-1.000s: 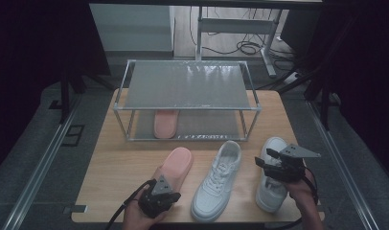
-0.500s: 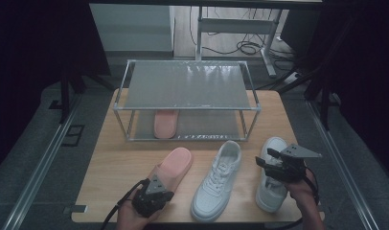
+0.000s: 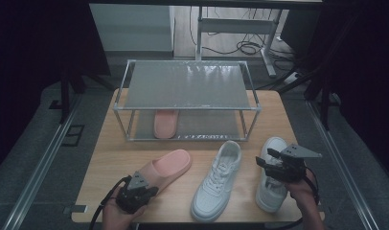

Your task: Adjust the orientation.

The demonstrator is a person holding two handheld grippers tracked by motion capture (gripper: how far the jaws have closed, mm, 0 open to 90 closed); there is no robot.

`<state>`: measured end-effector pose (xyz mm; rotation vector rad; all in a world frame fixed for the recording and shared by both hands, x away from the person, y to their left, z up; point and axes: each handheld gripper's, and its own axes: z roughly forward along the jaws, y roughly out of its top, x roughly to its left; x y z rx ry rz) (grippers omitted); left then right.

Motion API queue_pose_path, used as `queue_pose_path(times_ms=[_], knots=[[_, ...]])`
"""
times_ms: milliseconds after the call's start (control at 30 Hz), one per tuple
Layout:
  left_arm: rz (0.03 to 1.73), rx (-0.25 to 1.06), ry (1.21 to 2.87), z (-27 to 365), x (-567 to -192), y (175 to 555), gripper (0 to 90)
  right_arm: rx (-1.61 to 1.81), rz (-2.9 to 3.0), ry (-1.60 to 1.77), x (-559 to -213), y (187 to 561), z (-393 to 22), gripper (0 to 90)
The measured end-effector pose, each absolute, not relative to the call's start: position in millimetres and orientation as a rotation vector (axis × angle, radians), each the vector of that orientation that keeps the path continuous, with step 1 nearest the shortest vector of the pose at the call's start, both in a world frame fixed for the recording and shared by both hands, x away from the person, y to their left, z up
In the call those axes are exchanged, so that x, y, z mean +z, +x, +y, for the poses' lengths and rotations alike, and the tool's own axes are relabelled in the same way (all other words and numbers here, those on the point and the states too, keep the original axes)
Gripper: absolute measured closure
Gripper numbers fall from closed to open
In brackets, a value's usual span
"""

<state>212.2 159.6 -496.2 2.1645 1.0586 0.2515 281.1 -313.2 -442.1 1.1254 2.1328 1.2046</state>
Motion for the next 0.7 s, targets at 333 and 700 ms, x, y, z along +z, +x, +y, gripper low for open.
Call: queue_pose_path(times_ms=[333,700], knots=[[1.138,0.266,2.148,186,-505,224,90.0,1.207,2.131,1.128,-442,281,-313,40.3],[1.219,0.28,2.152,213,-508,240,90.0,1.204,2.133,1.129,-442,281,-313,40.3]])
